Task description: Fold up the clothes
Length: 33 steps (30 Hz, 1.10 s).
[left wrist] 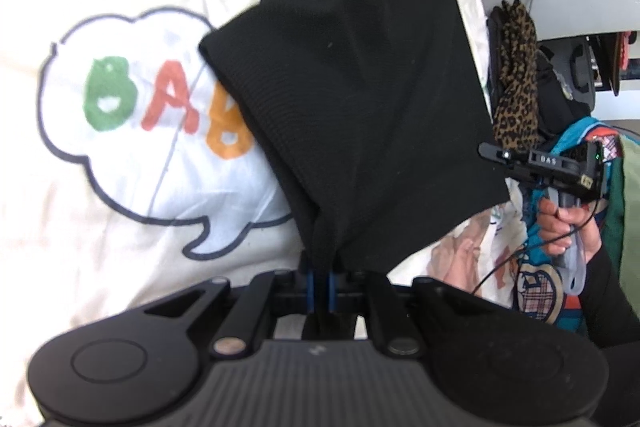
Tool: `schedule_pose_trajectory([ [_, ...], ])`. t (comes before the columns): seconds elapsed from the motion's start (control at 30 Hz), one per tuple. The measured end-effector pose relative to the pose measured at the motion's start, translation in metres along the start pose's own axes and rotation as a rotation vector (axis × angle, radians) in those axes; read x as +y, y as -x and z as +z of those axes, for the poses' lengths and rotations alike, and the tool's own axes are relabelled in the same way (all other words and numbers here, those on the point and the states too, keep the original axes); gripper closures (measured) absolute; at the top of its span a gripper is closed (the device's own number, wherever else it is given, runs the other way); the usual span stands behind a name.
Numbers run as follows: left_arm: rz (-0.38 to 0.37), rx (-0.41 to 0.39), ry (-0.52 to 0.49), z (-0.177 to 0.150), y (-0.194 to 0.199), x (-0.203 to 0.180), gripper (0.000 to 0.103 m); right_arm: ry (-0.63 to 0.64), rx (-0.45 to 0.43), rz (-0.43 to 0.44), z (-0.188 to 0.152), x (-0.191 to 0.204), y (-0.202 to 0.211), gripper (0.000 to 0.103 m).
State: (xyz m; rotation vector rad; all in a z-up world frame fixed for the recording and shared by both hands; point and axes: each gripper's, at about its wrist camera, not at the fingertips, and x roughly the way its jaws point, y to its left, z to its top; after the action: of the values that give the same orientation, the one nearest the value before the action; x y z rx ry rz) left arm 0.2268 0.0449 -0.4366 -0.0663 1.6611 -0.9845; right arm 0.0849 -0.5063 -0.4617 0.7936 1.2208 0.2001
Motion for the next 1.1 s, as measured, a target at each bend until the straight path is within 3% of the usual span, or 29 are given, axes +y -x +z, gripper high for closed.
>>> schedule_pose_trajectory([
  [0.37, 0.061, -0.092, -0.036, 0.003, 0.083, -0.004, 0.097, 0.041, 0.034, 0.095, -0.019, 0.050, 0.018, 0.101],
  [0.73, 0.137, -0.165, -0.054, 0.001, 0.141, 0.008, 0.097, 0.117, 0.145, 0.176, -0.042, 0.096, 0.002, 0.101],
  [0.87, 0.162, -0.167, -0.016, -0.004, 0.134, 0.023, 0.097, 0.128, 0.169, 0.150, -0.050, 0.096, -0.005, 0.101],
  [1.1, 0.146, -0.089, 0.034, -0.016, 0.083, 0.046, 0.097, 0.138, 0.201, 0.087, -0.062, 0.090, -0.014, 0.101],
])
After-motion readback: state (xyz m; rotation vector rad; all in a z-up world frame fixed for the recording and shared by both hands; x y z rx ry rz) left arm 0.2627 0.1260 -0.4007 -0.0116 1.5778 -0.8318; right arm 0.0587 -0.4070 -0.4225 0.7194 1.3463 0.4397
